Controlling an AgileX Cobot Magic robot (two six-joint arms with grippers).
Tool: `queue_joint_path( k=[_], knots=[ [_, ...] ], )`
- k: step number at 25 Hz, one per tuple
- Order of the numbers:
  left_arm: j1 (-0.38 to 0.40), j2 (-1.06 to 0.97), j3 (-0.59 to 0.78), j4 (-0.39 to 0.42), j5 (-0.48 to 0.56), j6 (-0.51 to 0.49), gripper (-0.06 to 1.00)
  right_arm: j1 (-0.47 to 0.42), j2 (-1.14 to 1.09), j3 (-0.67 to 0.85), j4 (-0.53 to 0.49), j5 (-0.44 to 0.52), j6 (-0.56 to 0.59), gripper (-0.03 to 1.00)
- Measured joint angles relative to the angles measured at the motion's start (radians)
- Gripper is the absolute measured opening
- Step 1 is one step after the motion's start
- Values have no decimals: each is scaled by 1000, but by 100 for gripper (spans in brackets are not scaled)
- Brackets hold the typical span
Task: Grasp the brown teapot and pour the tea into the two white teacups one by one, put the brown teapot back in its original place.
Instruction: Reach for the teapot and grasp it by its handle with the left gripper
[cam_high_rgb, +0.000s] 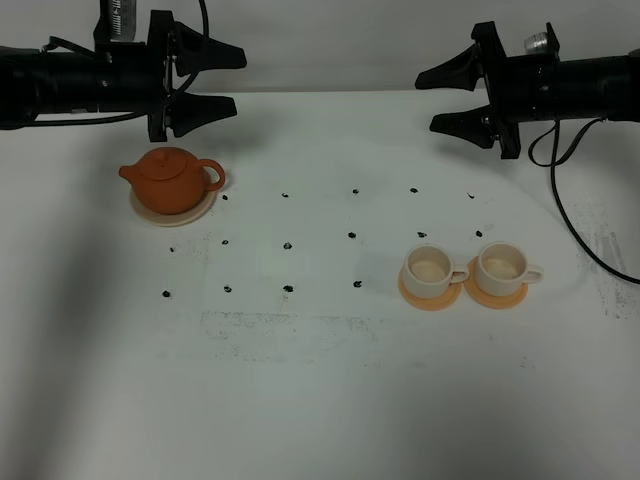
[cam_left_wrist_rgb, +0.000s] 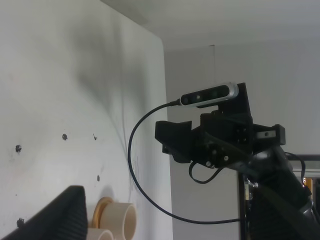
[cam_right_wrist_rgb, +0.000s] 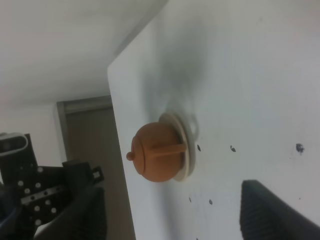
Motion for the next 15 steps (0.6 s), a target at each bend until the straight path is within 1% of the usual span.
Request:
queue_joint_path(
  k=[10,12,15],
  knots=[
    [0,0,0,0,0,2,68,0,0,0,-12,0,0,59],
    [0,0,0,0,0,39,68,0,0,0,-14,4,-31,59],
    [0,0,-9,6,8,180,68,0,-1,0,-15,10,-153,58]
  ],
)
